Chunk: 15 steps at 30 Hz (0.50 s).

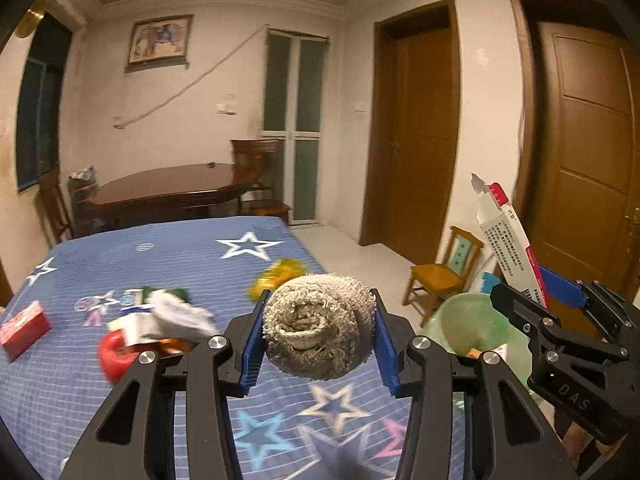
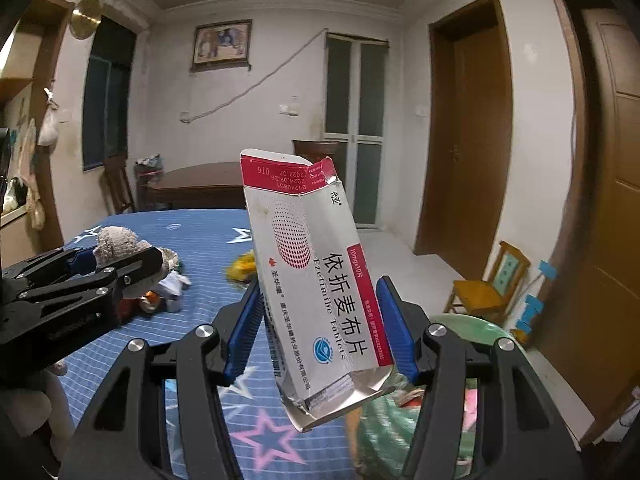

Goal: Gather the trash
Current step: 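Carry the sock and medicine box in both tools over the green trash bin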

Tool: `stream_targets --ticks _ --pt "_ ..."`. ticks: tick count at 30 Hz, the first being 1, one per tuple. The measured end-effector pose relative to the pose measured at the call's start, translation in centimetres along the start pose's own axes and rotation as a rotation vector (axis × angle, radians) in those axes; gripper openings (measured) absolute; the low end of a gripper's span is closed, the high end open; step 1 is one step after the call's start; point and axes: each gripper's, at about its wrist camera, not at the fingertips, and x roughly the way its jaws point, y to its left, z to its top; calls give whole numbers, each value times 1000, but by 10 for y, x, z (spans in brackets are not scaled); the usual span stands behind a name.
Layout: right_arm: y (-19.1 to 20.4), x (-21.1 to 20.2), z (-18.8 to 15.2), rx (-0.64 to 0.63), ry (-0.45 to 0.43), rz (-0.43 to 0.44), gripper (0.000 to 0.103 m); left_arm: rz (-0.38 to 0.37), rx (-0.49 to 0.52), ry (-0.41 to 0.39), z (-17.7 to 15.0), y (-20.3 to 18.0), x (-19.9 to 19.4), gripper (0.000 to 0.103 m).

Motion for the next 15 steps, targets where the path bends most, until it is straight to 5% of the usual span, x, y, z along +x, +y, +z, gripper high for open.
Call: stream_targets --ticks 15 --pt "-93 5 -2 59 105 -135 55 -184 60 67 13 -100 74 48"
